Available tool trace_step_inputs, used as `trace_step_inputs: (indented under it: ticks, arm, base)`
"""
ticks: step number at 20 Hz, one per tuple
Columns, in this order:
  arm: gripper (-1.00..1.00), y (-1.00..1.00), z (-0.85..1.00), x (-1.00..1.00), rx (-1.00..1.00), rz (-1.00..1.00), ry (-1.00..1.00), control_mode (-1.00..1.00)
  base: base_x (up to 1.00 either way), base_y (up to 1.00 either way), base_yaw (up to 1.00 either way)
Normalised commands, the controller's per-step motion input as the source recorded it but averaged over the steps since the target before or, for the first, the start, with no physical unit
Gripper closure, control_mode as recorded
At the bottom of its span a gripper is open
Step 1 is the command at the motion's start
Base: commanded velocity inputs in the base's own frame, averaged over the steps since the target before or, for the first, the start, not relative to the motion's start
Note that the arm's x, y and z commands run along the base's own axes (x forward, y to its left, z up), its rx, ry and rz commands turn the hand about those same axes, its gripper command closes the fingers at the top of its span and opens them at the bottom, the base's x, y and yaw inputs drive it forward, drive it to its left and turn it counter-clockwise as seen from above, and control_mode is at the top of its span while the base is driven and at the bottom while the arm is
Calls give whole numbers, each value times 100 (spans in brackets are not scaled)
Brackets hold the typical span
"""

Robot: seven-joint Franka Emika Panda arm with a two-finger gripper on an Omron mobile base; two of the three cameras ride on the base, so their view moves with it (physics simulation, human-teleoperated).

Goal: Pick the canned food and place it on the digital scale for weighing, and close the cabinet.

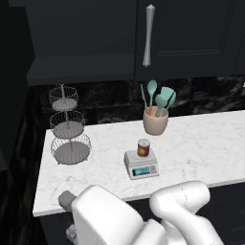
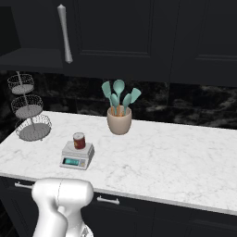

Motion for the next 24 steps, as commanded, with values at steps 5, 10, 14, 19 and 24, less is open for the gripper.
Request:
trace_step_inputs:
  ticks: [5, 10, 14, 19, 24]
  arm:
    - [-100, 89, 9, -5, -1, -5, -15, -100]
    - [-100, 55, 21, 4, -2, -1, 1, -100]
    - [-100, 51, 6, 26, 0, 0, 1, -100]
    - [-100, 42, 0, 16, 1, -2, 1, -100]
    - [-100, 23, 0, 36, 1, -8, 7, -100]
  base:
    - [0, 0, 0]
    - [0, 0, 0]
    - [0, 0, 0]
    - [0, 0, 0]
    - [0, 0, 0]
